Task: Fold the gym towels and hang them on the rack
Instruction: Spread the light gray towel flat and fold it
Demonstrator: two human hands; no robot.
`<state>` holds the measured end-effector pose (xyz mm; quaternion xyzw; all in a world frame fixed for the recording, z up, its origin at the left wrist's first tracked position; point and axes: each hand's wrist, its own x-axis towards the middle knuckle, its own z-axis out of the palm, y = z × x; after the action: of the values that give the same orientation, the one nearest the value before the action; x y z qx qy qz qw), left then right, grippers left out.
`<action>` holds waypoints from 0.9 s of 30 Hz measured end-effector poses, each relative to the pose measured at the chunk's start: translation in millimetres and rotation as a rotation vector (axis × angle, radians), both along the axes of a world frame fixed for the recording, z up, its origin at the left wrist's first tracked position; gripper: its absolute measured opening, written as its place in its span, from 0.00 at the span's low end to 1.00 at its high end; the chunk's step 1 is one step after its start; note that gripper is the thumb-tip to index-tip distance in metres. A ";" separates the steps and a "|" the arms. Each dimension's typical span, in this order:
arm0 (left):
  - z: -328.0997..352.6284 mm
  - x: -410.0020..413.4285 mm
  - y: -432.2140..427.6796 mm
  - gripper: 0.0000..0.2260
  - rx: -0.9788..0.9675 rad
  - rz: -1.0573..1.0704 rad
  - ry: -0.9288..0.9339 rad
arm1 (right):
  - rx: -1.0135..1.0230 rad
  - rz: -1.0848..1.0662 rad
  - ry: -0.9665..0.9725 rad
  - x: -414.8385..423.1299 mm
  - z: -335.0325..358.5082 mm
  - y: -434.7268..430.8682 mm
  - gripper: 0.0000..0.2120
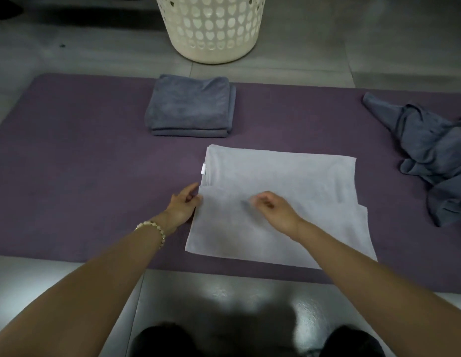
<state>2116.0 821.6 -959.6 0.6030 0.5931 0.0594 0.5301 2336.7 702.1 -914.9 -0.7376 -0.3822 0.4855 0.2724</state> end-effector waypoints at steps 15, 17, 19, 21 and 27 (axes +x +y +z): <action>30.9 -5.4 -36.7 0.03 0.083 -0.102 -0.303 | -0.286 -0.373 0.407 -71.0 -14.1 23.3 0.15; 13.6 -17.6 -29.3 0.03 0.123 0.050 -0.150 | -0.310 -0.327 0.394 -66.1 -15.6 9.2 0.09; 2.3 -28.2 -28.9 0.05 0.115 0.010 0.007 | -0.326 -0.291 0.403 -58.9 -12.3 -4.4 0.06; -5.6 -32.6 -34.0 0.10 0.101 -0.021 0.081 | -0.320 -0.260 0.411 -49.5 -10.5 -13.5 0.10; -5.0 -32.2 -37.4 0.03 0.156 -0.074 0.139 | -0.330 -0.130 0.419 -30.0 11.3 -16.0 0.17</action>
<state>2083.8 784.2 -964.6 0.6665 0.5993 0.0439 0.4412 2306.7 686.2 -903.6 -0.6784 -0.1850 0.6648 0.2521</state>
